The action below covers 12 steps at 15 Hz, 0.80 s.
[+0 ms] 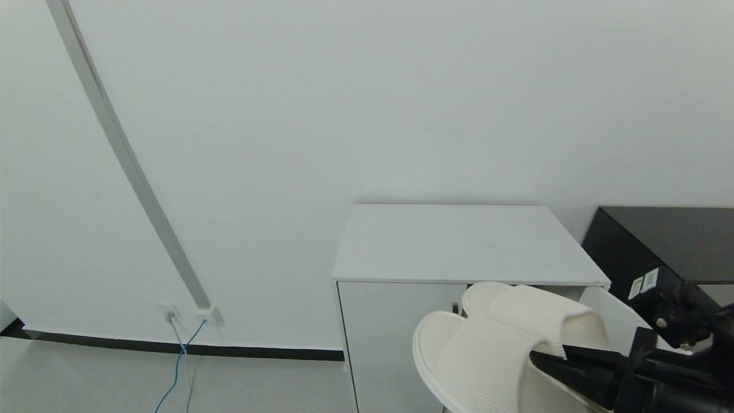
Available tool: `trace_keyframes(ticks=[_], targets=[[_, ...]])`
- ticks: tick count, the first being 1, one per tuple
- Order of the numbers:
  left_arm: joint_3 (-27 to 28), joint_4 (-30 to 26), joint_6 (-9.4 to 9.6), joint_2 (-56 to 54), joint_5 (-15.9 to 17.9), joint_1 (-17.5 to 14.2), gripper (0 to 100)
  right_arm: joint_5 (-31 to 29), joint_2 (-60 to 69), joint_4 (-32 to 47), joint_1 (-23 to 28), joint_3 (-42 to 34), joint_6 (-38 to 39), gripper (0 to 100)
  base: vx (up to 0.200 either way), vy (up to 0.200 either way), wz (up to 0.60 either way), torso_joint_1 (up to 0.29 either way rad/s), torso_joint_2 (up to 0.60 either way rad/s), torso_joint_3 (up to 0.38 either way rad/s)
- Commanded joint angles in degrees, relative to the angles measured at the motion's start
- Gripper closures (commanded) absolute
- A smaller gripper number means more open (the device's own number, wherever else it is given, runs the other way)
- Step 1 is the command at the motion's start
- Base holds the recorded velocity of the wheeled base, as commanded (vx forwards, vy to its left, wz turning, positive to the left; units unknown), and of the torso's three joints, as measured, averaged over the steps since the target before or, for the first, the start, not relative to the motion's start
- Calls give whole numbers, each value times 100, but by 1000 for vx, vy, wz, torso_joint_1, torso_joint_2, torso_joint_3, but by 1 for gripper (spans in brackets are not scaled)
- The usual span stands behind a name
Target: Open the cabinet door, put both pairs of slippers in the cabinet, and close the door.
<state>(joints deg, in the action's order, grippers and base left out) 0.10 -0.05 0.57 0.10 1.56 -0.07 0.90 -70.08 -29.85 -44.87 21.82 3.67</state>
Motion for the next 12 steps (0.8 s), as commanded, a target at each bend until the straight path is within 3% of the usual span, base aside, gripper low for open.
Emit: trace_keyframes(ticks=[1,10,12], targets=[[-1,5,4,-1,2,-10,100,-81,-120,-3,-4,-20,2,100,0,-200,0,2,7,7],[-1,5,4,-1,2,-10,100,-152,-32,-20,-48,-73,-42,100,0,-200,0,6,5,3],[-1,5,13,-1,2,-10,100,-161,30,-20,-118,-125,-121,100,0,0,0,0,0,0]])
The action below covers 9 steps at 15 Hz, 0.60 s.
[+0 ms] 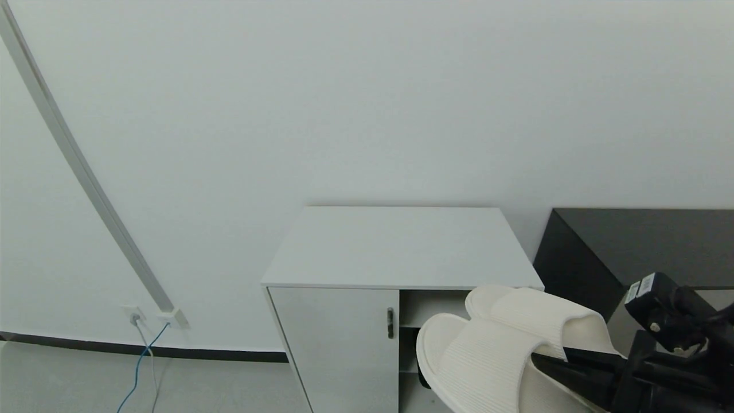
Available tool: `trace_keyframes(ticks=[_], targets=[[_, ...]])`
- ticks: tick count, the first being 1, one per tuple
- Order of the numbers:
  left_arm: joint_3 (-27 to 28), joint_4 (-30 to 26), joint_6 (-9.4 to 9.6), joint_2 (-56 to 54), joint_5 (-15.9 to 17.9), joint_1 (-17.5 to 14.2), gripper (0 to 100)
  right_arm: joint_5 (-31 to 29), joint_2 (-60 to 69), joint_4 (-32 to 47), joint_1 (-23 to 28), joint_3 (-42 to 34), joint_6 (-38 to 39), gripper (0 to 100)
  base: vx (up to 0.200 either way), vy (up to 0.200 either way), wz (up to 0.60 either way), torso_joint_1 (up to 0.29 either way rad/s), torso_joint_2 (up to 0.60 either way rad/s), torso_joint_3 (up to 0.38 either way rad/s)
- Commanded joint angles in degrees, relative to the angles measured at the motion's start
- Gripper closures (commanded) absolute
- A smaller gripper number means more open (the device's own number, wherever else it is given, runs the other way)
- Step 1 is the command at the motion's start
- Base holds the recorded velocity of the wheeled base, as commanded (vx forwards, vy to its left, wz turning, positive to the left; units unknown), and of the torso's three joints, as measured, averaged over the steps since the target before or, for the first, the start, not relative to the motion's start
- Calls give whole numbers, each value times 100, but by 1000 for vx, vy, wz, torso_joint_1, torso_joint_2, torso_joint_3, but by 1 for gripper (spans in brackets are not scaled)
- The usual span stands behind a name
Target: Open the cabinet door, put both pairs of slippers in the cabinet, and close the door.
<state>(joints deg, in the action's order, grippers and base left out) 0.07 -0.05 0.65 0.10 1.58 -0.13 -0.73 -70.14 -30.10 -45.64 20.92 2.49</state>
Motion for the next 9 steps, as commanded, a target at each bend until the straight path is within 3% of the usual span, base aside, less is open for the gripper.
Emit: trace_keyframes(ticks=[1,7,9], targets=[[1,-4,-12,-1,0,-4,100,3,80,-5,-103,-79,-126,100,0,0,0,0,0,0],[1,5,-29,-1,0,5,100,12,27,13,-296,-158,-222,100,0,0,0,0,0,0],[1,5,-29,-1,0,-4,100,3,1,13,-296,-167,-222,100,0,0,-300,9,6,-1]])
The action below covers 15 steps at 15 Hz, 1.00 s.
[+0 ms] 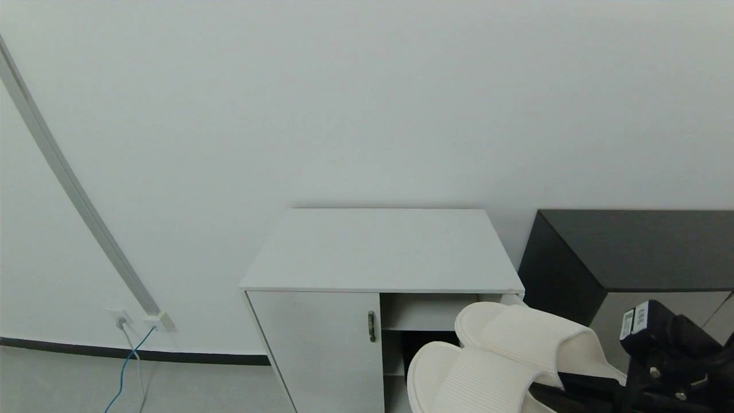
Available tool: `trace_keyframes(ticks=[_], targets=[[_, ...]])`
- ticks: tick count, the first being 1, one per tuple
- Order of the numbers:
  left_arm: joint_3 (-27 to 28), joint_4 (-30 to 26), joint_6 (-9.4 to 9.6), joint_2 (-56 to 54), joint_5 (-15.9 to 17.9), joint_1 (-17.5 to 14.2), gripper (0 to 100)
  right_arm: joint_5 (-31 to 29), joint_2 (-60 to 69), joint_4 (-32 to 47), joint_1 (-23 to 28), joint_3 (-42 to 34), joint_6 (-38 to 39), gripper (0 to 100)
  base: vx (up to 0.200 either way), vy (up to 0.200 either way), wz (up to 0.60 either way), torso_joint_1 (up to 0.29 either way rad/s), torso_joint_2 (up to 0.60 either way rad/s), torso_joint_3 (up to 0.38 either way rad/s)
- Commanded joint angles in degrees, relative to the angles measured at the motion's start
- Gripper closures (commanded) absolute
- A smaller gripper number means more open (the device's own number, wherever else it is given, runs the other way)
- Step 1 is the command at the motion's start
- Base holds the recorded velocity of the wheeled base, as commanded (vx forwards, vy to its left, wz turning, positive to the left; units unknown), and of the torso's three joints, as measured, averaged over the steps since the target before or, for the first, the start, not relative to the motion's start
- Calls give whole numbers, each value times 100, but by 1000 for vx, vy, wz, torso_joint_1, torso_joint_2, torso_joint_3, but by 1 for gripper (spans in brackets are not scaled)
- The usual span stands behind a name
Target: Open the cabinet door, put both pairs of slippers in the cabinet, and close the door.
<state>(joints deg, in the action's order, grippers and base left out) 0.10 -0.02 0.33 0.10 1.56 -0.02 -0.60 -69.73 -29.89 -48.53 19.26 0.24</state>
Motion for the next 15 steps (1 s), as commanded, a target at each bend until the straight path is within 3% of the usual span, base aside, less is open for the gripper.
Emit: trace_keyframes(ticks=[1,9,15], targets=[[-1,2,2,-1,2,-6,100,-11,-41,-17,-7,-1,2,100,0,0,0,0,0,0],[-1,-6,2,-1,2,-6,100,33,-375,-149,-350,78,-218,100,0,0,0,0,0,0],[-1,2,2,-1,-7,-15,100,-11,-1552,-1731,-473,34,-183,100,0,0,0,0,0,0]])
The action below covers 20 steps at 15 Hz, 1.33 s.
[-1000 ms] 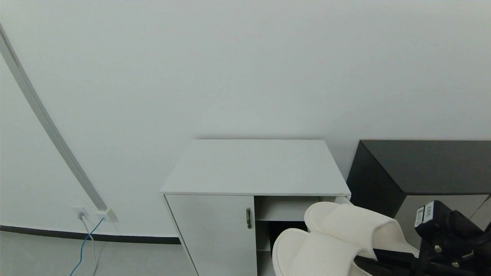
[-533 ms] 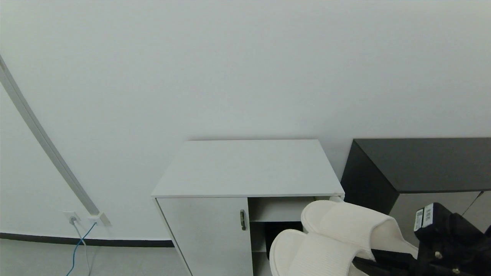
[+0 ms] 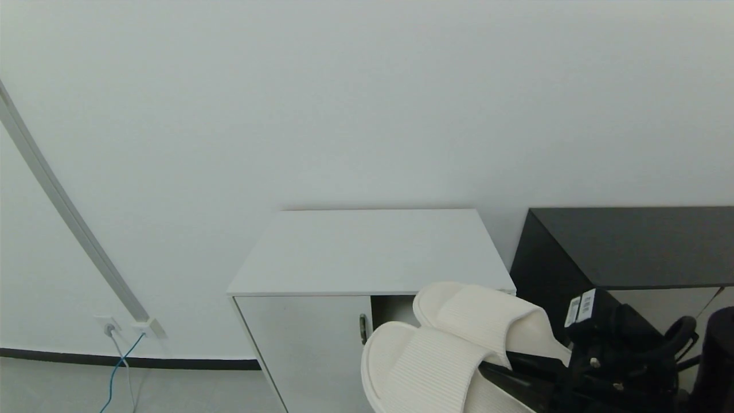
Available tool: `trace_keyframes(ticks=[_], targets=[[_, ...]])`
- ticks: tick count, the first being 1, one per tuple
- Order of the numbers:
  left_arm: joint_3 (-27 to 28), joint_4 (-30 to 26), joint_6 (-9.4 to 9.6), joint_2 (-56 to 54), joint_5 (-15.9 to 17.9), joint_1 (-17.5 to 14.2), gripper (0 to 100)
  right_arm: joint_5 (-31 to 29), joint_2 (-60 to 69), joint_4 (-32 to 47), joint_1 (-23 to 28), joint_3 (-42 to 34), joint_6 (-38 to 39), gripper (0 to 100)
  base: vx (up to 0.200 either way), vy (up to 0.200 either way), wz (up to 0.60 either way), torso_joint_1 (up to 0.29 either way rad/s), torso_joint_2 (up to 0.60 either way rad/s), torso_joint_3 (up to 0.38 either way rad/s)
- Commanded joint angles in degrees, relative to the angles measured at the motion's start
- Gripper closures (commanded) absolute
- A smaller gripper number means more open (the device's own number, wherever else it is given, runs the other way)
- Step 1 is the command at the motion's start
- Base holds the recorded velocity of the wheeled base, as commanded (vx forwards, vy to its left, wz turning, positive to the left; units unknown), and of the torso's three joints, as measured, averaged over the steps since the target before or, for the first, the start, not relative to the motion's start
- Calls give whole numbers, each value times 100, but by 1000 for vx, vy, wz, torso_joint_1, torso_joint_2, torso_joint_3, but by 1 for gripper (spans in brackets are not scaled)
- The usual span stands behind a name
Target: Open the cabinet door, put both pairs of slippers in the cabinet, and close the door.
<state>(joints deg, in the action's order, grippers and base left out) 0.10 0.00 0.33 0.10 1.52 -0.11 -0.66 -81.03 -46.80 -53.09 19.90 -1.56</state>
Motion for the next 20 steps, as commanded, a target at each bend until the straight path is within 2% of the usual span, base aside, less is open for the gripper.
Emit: trace_keyframes(ticks=[1,11,20], targets=[[-1,0,2,-1,-3,-7,100,-4,-431,-110,-17,-56,-2,100,0,0,0,0,0,0],[-1,0,2,-1,-3,-7,100,13,-440,-119,-87,-135,-2,100,0,0,0,0,0,0],[-1,0,2,-1,-3,2,100,13,-440,-119,-87,-179,-11,100,0,0,0,-145,335,181]])
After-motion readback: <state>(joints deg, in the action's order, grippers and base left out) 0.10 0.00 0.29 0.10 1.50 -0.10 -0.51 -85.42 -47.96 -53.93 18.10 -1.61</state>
